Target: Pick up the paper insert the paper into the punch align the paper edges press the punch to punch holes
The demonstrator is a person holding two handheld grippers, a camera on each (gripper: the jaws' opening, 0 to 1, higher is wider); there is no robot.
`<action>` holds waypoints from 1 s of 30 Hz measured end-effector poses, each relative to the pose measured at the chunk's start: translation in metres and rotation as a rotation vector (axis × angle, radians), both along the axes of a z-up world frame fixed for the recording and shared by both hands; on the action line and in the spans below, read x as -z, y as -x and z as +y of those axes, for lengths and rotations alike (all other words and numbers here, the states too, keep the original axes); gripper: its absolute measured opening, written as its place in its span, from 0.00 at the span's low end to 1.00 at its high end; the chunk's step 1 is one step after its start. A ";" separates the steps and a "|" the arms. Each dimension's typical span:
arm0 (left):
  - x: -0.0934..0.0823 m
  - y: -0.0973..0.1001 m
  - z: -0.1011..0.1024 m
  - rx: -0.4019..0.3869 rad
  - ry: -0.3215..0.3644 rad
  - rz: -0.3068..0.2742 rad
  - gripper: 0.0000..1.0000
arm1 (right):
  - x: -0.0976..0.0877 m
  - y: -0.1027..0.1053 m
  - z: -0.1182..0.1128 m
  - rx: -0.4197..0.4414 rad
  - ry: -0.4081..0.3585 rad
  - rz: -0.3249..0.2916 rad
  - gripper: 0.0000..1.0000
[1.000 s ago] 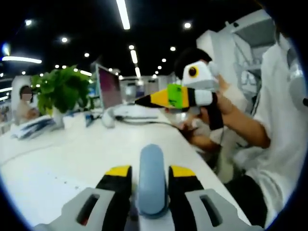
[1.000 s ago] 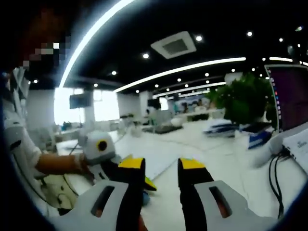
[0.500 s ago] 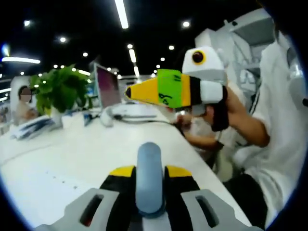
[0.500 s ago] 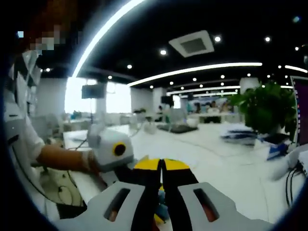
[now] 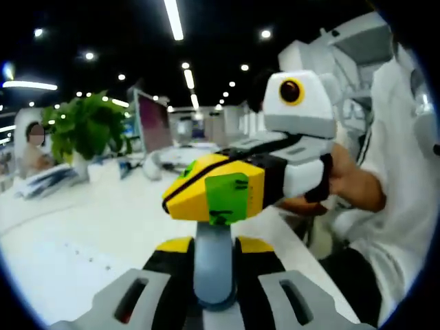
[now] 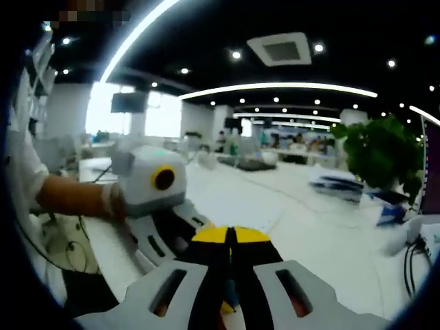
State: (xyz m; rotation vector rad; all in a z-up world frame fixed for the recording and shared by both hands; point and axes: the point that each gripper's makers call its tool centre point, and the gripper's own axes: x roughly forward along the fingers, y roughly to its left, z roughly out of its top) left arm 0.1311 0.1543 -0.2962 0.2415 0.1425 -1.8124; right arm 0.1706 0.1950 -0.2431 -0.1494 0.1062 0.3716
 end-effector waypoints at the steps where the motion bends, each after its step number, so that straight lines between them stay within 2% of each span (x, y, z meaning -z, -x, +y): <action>1: 0.000 0.001 0.000 0.000 -0.001 -0.002 0.25 | 0.000 0.000 0.000 0.005 -0.010 0.004 0.03; 5: 0.000 0.002 0.000 -0.002 -0.002 0.002 0.25 | 0.006 0.001 -0.010 0.051 -0.170 0.043 0.03; 9: 0.001 0.000 0.000 -0.002 -0.002 0.004 0.25 | 0.006 0.003 -0.008 0.066 -0.129 0.017 0.02; 12: 0.001 0.000 -0.001 -0.002 -0.003 0.004 0.25 | 0.012 0.002 -0.015 0.078 -0.154 0.033 0.02; 15: 0.001 -0.001 -0.001 -0.006 -0.004 0.003 0.25 | 0.031 0.003 -0.022 0.095 -0.228 0.079 0.02; 16: 0.001 0.000 -0.001 -0.006 -0.003 0.003 0.25 | 0.034 0.003 -0.024 0.093 -0.242 0.074 0.02; 19: 0.001 0.000 -0.002 -0.006 -0.004 0.006 0.25 | 0.033 0.003 -0.028 0.099 -0.337 0.044 0.02; 22: 0.002 0.001 -0.003 -0.006 -0.005 0.005 0.25 | 0.035 0.004 -0.032 0.106 -0.375 0.038 0.02; 24: 0.002 0.001 -0.003 -0.005 -0.006 0.005 0.25 | 0.036 0.004 -0.034 0.103 -0.449 0.051 0.02; 27: 0.003 0.000 -0.003 -0.005 -0.006 0.005 0.25 | 0.037 0.003 -0.035 0.109 -0.366 0.054 0.02; 30: 0.003 0.000 -0.003 -0.002 -0.003 -0.001 0.25 | 0.036 0.004 -0.032 0.111 -0.347 0.049 0.02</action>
